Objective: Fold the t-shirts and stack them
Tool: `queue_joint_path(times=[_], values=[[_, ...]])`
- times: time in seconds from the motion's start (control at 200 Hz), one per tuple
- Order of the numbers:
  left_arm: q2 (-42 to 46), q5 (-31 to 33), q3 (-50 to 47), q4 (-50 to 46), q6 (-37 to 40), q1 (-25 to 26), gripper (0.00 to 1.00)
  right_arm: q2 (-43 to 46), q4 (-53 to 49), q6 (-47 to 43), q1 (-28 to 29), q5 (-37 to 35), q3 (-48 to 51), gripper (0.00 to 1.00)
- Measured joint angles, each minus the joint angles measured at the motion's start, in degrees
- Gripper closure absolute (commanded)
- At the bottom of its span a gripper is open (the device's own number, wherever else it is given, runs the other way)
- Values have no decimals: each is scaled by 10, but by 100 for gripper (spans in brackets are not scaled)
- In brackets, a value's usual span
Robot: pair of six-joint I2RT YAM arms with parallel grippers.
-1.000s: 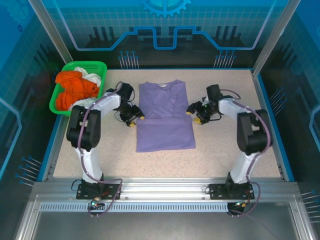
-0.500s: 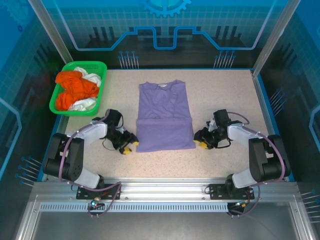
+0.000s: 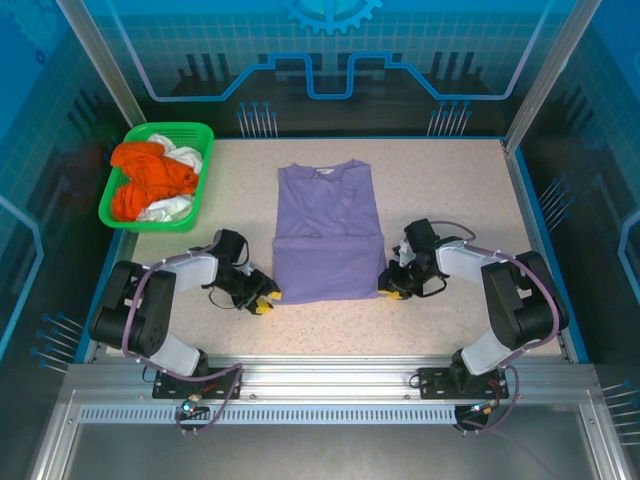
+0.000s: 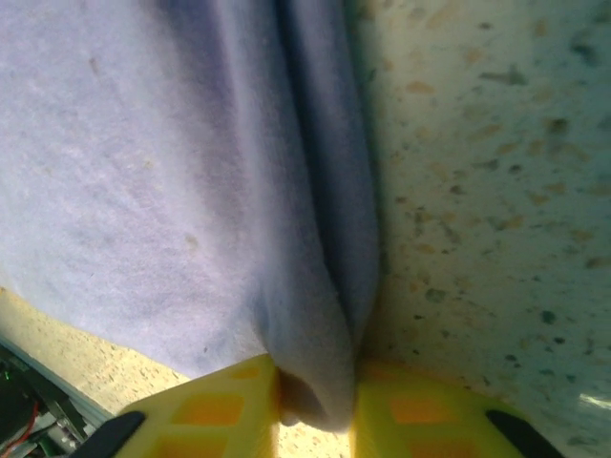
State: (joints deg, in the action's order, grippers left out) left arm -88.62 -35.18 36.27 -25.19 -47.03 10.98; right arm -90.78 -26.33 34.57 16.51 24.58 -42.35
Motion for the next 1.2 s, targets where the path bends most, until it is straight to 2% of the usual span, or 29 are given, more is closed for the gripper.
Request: queue_joint_path(times=[0.155,0.225,0.485,0.755,0.9,1.035,1.201], values=[[-26,-5,16,0,-5,1,100,-9,-10,-2,0,-6,-12,96],[-31,-1,28,-3,5,2,100,-12,-17,-2,0,-11,-19,100],[-15,64,56,-56,39,17,100,4,-28,-3,16,-19,-4,100],[150,66,16,-192,50,52,100,155,-80,54,123,-27,106,100],[225,49,3,-269,50,61,100,271,-136,99,139,-31,123,100],[246,42,9,-309,52,63,100,346,-180,128,139,-32,115,100],[212,49,109,-351,65,63,100,345,-228,135,125,-36,53,100]])
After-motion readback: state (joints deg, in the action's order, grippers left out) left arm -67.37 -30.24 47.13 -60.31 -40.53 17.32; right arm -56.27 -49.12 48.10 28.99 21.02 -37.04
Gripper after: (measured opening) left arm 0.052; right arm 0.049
